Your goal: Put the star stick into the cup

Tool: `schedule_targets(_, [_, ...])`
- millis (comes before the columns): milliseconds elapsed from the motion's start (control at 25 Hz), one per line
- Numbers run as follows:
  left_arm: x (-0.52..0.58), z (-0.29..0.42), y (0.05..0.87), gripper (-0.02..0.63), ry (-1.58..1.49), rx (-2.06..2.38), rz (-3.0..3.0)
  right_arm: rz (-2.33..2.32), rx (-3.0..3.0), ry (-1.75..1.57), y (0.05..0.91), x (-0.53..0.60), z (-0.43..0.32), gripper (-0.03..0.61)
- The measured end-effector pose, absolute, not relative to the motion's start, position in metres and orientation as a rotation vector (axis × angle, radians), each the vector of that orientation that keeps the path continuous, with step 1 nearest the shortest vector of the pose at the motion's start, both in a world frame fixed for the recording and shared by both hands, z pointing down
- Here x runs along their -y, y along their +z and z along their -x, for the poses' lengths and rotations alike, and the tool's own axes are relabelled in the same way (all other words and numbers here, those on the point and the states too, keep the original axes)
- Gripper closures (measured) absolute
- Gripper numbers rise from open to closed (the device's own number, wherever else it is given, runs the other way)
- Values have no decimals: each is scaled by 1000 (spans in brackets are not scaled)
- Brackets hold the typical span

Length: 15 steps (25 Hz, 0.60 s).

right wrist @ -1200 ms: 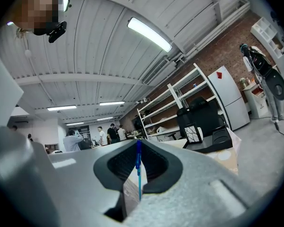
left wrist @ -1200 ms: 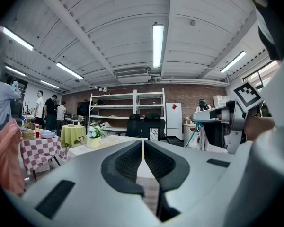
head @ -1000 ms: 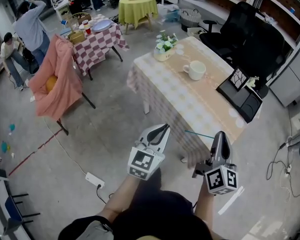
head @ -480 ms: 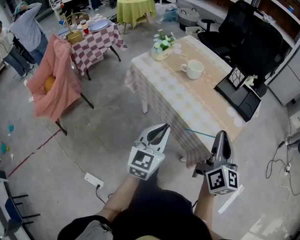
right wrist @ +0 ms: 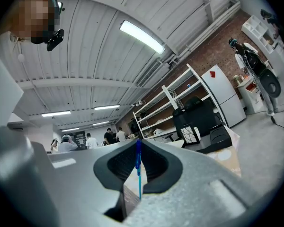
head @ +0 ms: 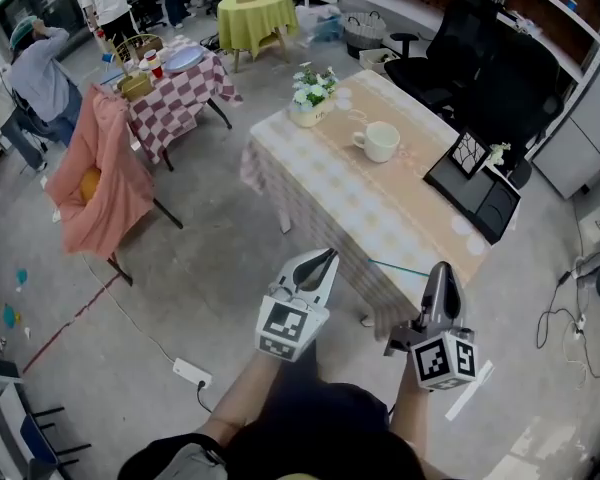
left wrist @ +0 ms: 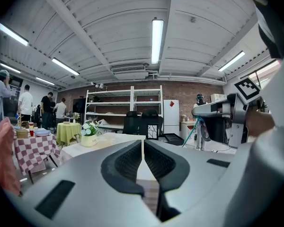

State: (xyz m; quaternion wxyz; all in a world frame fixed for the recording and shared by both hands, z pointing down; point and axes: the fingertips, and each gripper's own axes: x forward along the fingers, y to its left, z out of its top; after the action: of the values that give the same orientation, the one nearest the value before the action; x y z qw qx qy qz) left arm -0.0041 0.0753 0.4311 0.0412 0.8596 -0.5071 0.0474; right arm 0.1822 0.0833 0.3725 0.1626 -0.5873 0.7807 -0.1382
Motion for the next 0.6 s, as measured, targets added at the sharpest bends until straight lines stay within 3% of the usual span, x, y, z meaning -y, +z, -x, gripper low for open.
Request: schedule_targets(600, [9,-5,426,591,152,1471,-2652,1746,-2192,-406,370,-6,-187,561])
